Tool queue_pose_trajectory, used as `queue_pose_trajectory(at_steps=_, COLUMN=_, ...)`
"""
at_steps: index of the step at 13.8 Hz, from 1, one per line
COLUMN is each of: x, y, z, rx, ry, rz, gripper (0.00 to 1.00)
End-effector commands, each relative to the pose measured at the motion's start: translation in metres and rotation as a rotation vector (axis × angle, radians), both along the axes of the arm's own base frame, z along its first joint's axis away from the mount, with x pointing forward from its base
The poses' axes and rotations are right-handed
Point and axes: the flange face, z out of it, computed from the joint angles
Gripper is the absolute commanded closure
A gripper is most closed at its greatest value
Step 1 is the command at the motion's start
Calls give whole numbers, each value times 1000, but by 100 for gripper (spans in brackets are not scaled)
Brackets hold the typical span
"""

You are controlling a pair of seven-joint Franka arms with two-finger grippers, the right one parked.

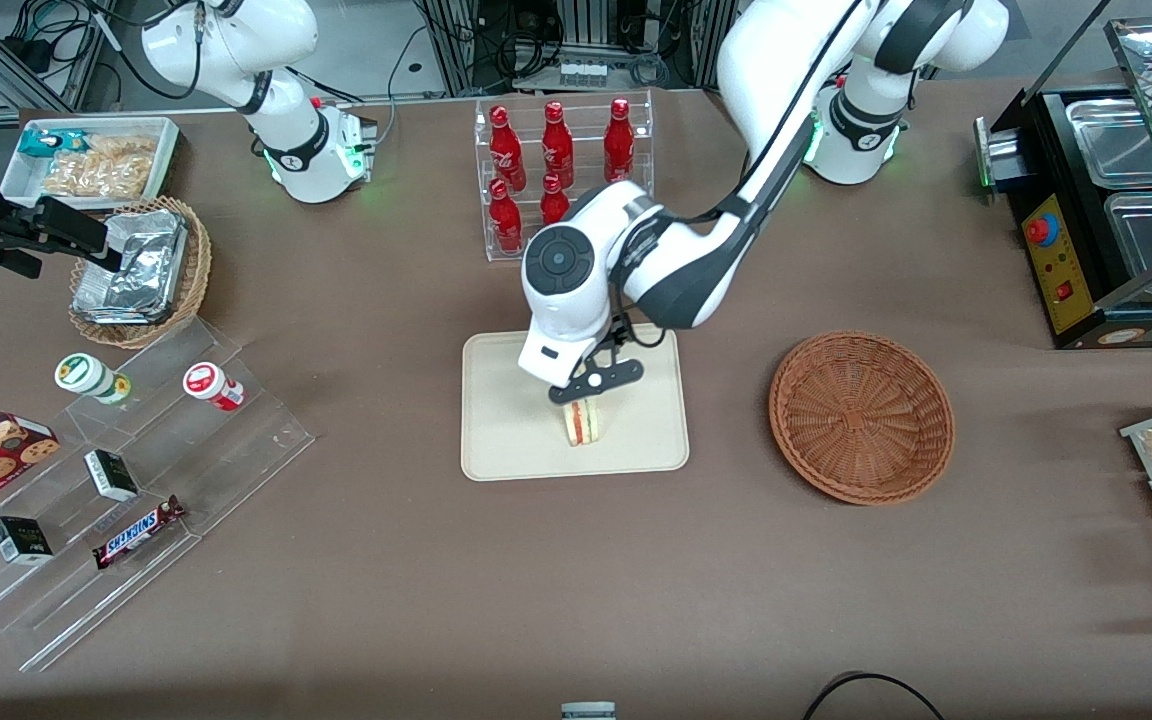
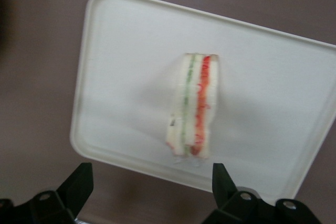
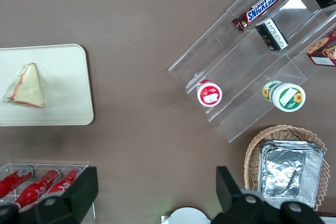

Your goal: Place sandwich from basket to tray

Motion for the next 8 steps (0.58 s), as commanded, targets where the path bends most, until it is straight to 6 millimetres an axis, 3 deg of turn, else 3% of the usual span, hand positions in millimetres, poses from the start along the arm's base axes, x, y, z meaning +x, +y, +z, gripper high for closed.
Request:
queue_pose_trajectory(at_steps=1, x=15, y=56, z=16, rx=86, ry=60, rz=51, gripper=0)
queue_pose_trajectory(at_steps=2, x=31, y=85, z=23, rx=92, ry=69, rz=97, gripper=0)
queue_pose_trajectory(at_steps=4, x=42, y=122, z=31, rx=104, ry=81, rz=141, gripper=0)
queue_pose_trajectory(at_steps=5, x=53, y=152, z=36, rx=99, ry=91, rz=143, gripper=0)
queue_pose_trajectory(at_steps=8, x=62, y=222, z=61, rx=63, ry=109, rz=89, gripper=0)
